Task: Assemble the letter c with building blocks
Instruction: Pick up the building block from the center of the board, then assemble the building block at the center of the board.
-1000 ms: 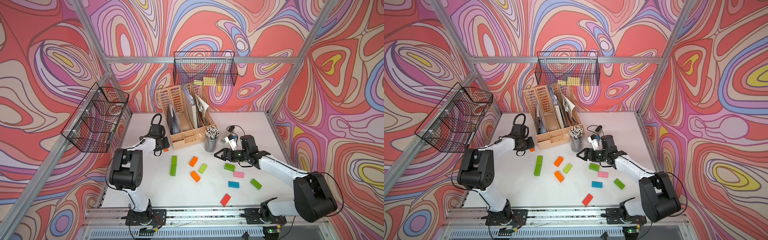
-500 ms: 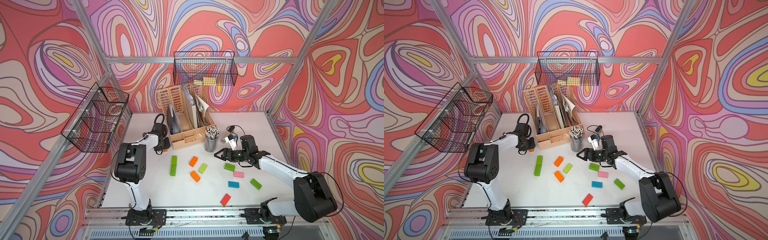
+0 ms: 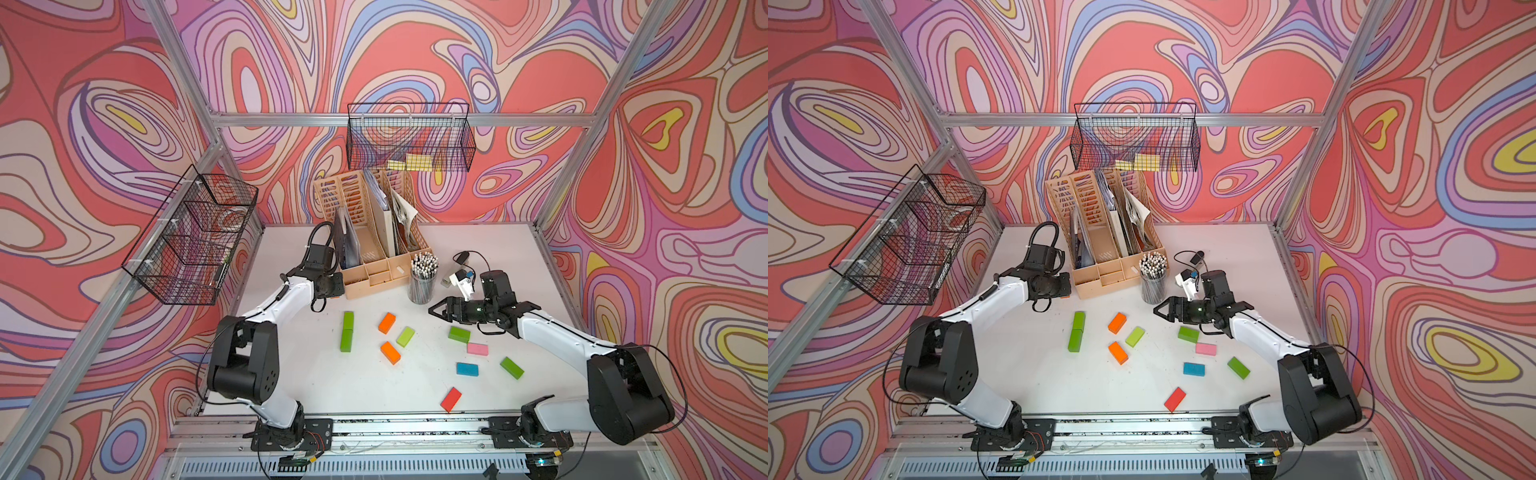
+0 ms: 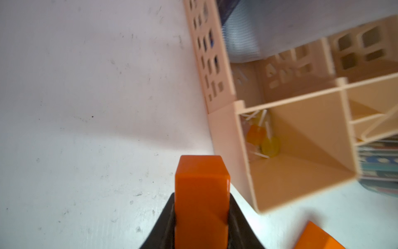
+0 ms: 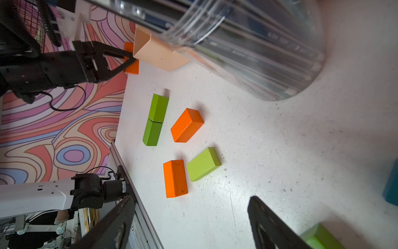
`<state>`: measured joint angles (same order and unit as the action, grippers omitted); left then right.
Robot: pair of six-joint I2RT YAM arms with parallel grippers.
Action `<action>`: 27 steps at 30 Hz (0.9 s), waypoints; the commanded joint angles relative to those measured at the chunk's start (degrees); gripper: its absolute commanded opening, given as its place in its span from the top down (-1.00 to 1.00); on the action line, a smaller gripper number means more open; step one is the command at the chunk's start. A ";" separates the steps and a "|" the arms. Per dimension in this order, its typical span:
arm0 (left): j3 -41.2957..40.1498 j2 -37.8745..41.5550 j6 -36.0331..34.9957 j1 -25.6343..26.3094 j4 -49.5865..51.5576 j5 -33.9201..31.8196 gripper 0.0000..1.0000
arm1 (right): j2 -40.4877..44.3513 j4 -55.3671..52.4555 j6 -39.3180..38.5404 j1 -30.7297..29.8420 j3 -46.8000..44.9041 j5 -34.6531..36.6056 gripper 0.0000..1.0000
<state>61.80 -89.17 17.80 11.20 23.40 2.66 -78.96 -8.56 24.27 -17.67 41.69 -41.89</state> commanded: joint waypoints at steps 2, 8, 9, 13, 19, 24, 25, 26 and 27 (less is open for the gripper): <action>-2.50 4.45 -6.60 0.22 -1.55 6.18 0.47 | 0.81 -1.78 -1.54 -0.14 1.79 0.32 -0.72; -4.88 8.97 -14.36 0.66 -3.84 14.39 0.46 | 1.13 -2.27 -1.84 -0.17 2.66 0.07 -0.72; -5.06 9.24 -16.11 0.73 -4.21 16.45 0.45 | 1.09 -2.54 -1.88 -0.17 2.84 0.05 -0.72; -5.28 9.62 -25.35 1.75 -3.64 22.36 0.44 | 0.67 -3.72 -2.20 -0.17 3.76 0.14 -0.72; -6.19 8.74 -46.63 5.28 0.70 24.81 0.53 | -0.06 -3.40 -2.30 -0.17 3.54 -0.30 -0.72; -7.22 9.12 -58.09 5.40 0.65 24.54 0.56 | 0.42 -2.46 -2.06 -0.16 2.56 -0.56 -0.72; -6.96 8.87 -61.12 5.41 1.04 24.79 0.54 | 0.44 -2.16 -1.92 -0.17 2.35 -0.61 -0.72; -6.36 8.46 -62.99 5.39 1.84 24.86 0.52 | 0.42 -1.83 -1.86 -0.12 2.21 -0.73 -0.71; -5.61 7.75 -64.95 5.40 2.88 24.90 0.51 | 0.34 -1.42 -1.65 -0.17 2.08 -0.90 -0.71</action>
<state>55.02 -80.77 -35.51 16.71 23.55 25.74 -78.89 -11.11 23.00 -17.67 44.56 -42.02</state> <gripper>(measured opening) 0.334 0.856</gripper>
